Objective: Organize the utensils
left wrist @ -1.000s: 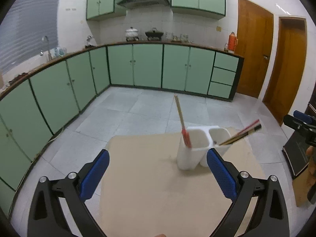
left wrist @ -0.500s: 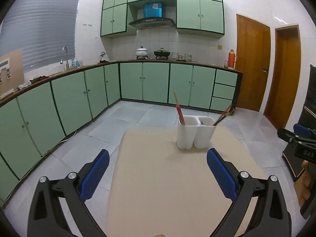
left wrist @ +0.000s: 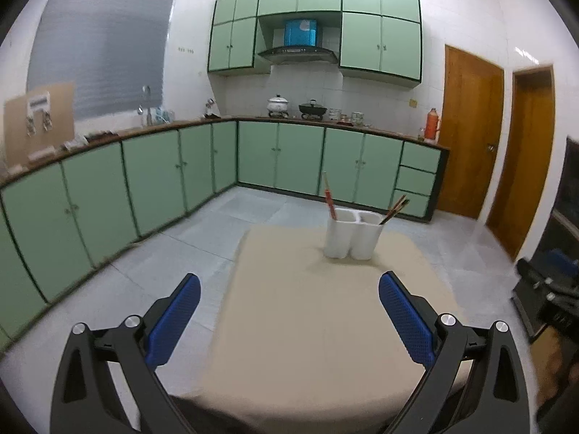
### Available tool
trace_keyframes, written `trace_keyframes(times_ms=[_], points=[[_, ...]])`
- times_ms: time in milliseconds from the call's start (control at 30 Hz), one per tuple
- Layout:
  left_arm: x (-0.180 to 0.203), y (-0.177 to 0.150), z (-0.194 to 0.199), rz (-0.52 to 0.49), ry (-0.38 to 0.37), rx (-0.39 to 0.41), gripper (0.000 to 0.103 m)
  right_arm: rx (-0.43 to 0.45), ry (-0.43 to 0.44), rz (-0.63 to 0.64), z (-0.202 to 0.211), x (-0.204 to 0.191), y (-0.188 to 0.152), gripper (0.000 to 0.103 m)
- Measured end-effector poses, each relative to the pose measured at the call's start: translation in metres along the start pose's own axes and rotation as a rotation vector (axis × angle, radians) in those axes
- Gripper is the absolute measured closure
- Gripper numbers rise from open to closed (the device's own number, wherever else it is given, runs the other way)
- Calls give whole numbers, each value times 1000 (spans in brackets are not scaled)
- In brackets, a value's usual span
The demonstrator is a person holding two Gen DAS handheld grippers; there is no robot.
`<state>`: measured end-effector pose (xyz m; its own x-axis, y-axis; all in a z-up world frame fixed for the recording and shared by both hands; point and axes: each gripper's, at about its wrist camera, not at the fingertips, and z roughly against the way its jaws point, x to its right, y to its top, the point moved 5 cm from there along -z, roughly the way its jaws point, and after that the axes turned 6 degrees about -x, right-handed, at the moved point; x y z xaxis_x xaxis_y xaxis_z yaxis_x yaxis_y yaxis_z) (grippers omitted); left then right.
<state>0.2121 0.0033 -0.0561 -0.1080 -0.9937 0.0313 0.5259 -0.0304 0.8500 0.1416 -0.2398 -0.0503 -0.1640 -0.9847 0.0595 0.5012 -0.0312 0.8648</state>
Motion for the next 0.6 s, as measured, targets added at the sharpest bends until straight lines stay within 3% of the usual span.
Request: trace_keyframes(times_ms=[433,600], points=[[-17,-63,91,45,87,14,6,10,-5,-43,83,3,-40,6],[-25,-74,119,67,109,29,6,30,-2,-36,108,-2,-48,6]])
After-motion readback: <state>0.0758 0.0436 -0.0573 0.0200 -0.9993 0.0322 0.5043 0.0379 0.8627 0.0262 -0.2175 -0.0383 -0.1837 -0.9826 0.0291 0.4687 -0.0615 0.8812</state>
